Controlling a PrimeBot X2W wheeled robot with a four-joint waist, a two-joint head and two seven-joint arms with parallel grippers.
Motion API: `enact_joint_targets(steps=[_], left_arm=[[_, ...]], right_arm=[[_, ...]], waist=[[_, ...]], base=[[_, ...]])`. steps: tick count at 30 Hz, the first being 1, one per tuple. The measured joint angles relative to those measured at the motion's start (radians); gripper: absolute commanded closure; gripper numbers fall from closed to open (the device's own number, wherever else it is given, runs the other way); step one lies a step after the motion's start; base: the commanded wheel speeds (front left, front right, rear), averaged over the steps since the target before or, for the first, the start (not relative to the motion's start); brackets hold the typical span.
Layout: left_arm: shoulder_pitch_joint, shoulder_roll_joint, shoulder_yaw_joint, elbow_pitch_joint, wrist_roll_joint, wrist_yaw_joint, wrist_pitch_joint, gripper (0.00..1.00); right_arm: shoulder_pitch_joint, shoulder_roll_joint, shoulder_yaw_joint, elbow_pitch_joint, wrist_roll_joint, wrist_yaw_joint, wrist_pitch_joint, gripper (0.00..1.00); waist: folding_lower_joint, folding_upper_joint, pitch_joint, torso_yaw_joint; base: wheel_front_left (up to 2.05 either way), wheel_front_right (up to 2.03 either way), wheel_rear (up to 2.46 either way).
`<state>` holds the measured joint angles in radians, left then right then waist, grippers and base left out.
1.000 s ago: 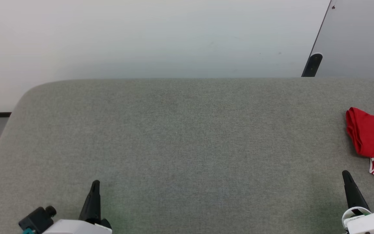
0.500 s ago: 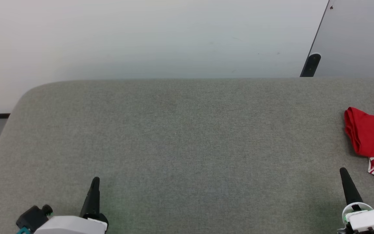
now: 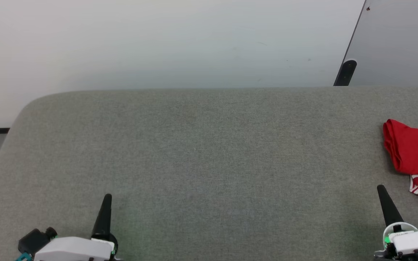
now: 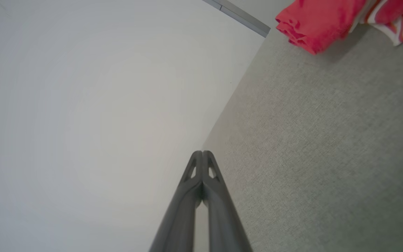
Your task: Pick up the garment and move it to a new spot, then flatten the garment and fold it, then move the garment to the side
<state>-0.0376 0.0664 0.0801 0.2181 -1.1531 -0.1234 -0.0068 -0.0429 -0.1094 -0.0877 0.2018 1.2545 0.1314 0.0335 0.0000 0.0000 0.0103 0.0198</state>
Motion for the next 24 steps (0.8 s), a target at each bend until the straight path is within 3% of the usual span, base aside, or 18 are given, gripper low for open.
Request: enact_joint_targets(steps=[24], left_arm=[[-0.034, -0.007, 0.016, 0.014, -0.217, -0.001, 0.059, 1.0]], right_arm=[[-0.029, 0.027, -0.011, 0.02, 0.17, 0.0, 0.038, 1.0]], waist=[[0.0, 0.0, -0.003, -0.008]], base=[[0.0, 0.0, 0.0]])
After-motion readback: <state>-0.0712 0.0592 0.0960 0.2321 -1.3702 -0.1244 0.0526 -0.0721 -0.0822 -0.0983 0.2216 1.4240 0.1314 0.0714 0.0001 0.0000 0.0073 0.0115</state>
